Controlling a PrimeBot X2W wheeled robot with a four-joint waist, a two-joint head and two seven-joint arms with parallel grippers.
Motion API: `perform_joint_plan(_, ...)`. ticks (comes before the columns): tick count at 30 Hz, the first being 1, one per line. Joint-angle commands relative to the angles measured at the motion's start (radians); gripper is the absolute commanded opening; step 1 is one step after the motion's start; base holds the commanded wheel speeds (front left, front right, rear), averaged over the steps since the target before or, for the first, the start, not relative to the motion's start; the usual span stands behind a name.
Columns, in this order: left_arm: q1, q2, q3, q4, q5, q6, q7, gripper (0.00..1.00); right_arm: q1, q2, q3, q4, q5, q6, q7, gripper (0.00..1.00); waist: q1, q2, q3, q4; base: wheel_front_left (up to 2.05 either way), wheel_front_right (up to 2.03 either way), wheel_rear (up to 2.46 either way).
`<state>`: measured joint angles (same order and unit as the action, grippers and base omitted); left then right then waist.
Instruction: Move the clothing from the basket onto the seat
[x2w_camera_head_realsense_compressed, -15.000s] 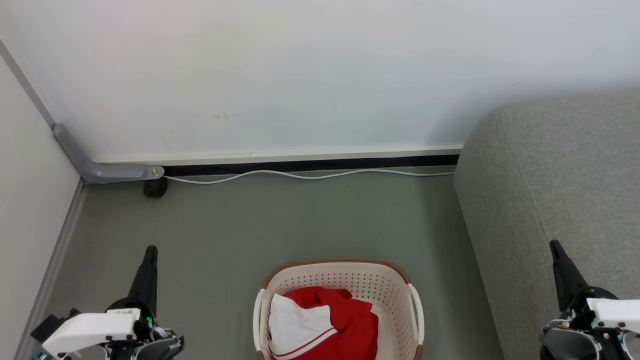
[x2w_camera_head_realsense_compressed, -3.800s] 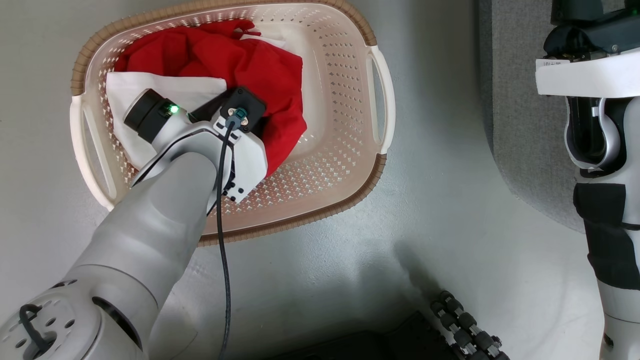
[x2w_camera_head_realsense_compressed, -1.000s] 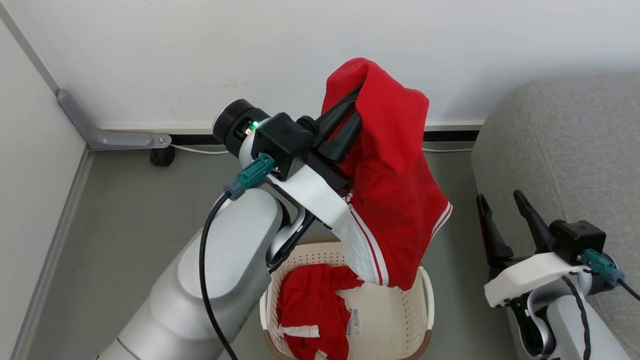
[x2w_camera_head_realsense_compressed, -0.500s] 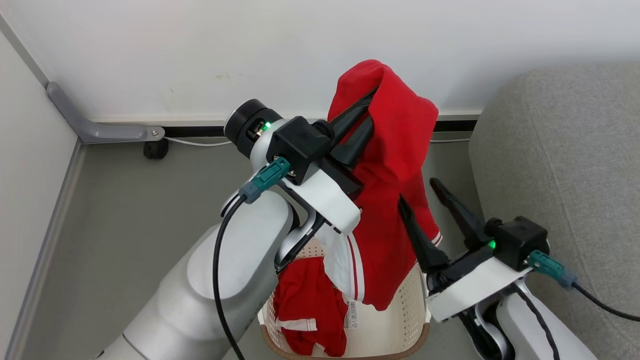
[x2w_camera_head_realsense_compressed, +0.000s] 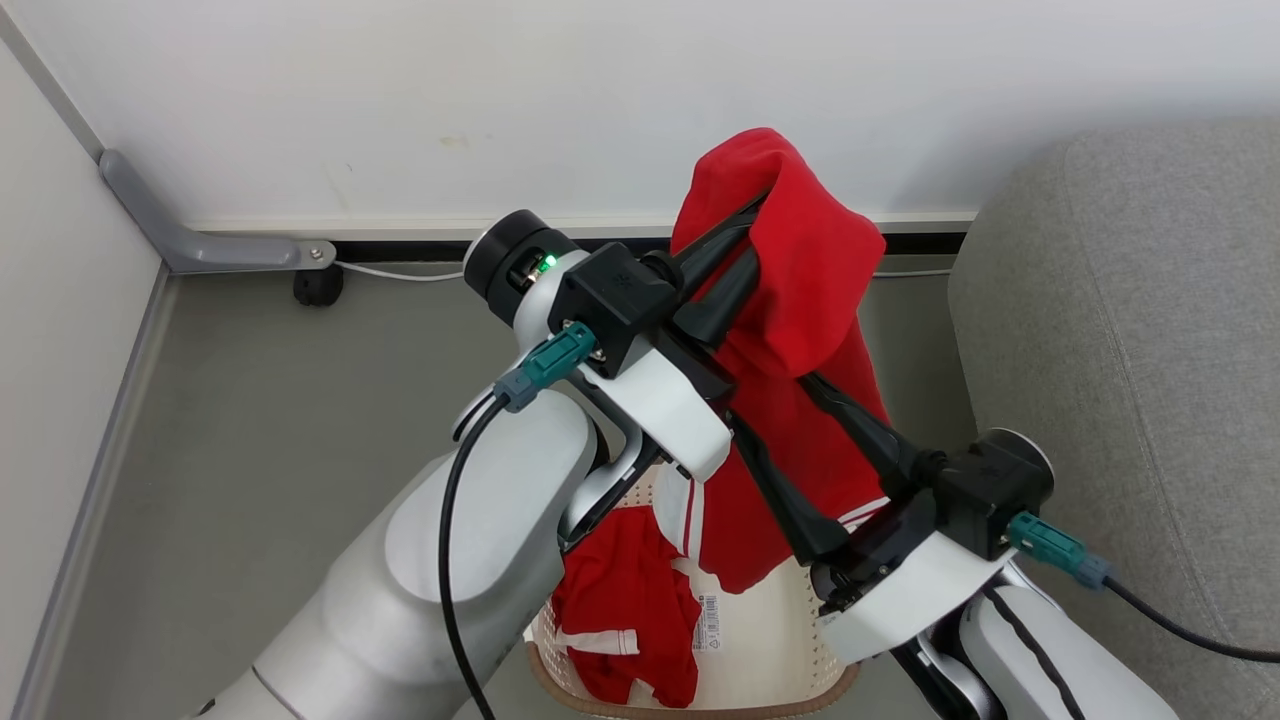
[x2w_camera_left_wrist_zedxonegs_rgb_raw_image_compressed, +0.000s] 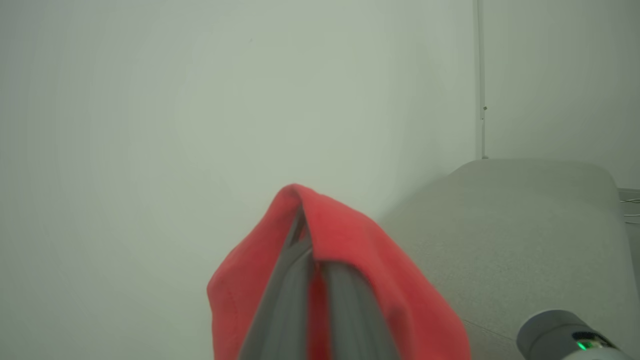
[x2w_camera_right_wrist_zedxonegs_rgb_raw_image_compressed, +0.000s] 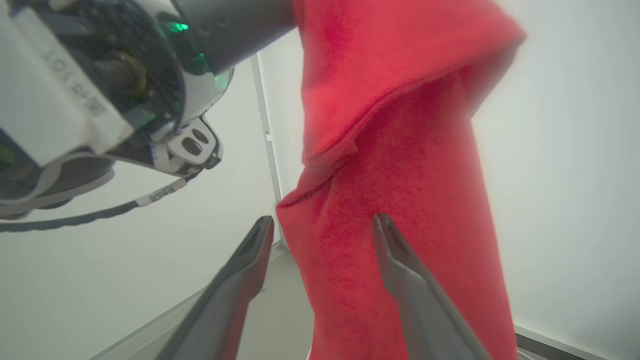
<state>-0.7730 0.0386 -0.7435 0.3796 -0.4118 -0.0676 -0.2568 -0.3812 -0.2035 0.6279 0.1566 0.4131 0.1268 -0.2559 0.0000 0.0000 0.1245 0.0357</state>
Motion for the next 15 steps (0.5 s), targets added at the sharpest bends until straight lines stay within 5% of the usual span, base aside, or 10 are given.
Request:
perform_joint_plan(1,-0.059,0.012,0.028,-0.024,-0.006,0.012,-0.005,0.00,-0.007,0.010,0.000,-0.002,-0.014,0.004,-0.006,1.00,0.0000,0.0000,0.000,0.001,0.00,0.00,0.00)
perform_joint_plan(15,-0.052,0.012,-0.012,-0.036,-0.042,0.019,-0.005,0.00,-0.074,0.102,-0.040,0.331,-0.115,0.004,-0.006,1.00,0.0000,0.0000,-0.012,0.018,0.00,0.00,0.00)
